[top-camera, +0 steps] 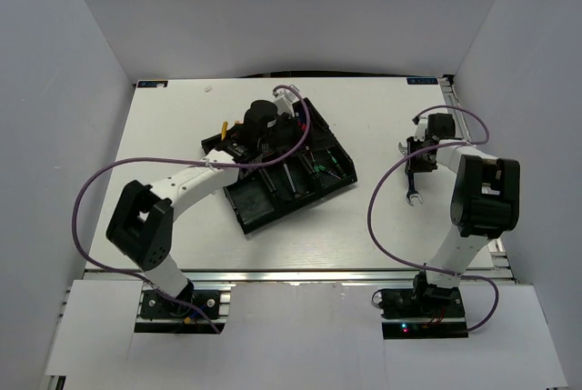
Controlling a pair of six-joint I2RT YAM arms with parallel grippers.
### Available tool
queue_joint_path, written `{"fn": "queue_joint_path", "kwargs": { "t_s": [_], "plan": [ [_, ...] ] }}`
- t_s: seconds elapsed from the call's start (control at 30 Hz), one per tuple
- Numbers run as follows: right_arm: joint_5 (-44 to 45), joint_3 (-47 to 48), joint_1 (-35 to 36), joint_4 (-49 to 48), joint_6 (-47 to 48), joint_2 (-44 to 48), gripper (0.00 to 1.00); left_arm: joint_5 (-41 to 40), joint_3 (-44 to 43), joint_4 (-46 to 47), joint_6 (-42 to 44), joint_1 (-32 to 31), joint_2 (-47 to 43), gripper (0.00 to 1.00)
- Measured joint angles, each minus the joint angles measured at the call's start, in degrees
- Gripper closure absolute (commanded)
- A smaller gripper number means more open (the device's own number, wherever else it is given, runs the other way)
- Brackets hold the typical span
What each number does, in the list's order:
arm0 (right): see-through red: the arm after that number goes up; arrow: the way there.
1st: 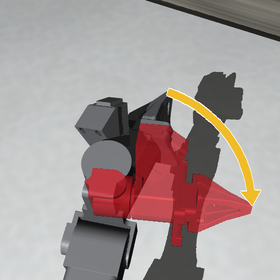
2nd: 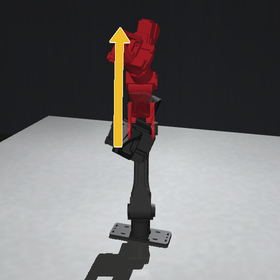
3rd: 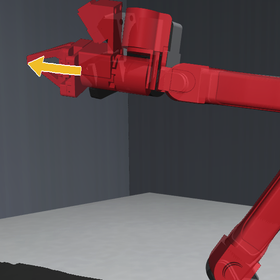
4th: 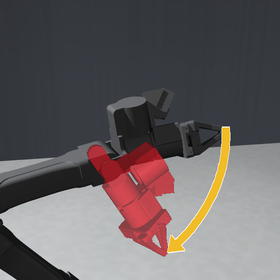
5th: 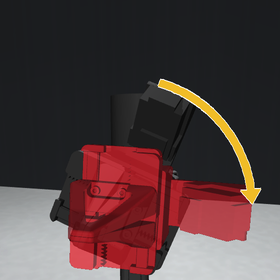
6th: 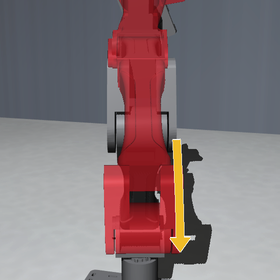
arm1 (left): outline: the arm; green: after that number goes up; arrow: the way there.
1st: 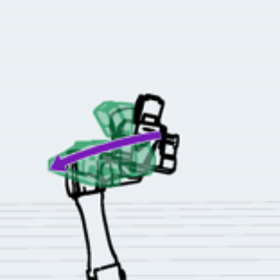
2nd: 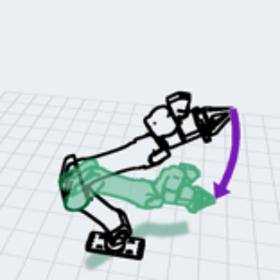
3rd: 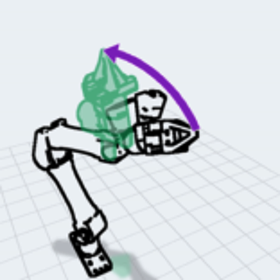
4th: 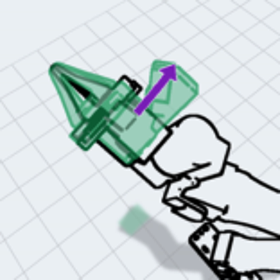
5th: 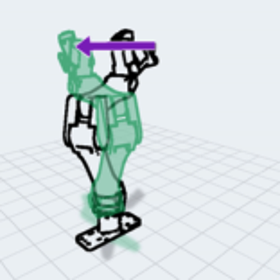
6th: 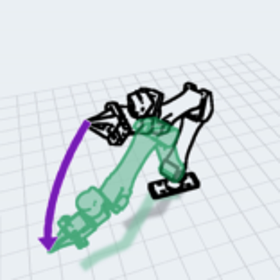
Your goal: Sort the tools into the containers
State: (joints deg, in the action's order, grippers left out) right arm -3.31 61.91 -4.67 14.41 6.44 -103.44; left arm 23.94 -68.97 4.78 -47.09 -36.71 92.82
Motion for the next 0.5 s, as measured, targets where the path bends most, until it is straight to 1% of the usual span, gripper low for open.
{"fn": "queue_joint_path", "kwargs": {
  "t_s": [0.23, 0.5],
  "plan": [
    [-5.6, -1.2, -1.5, -0.7, -0.1, 1.2, 1.00, 3.5, -4.7, 1.4, -2.4, -1.2, 7.2, 0.17],
    [-12.1, -2.2, -2.3, -1.2, -2.6, 4.7, 1.00, 6.3, -9.6, 2.7, -5.6, -2.2, 12.6, 0.17]
  ]
}}
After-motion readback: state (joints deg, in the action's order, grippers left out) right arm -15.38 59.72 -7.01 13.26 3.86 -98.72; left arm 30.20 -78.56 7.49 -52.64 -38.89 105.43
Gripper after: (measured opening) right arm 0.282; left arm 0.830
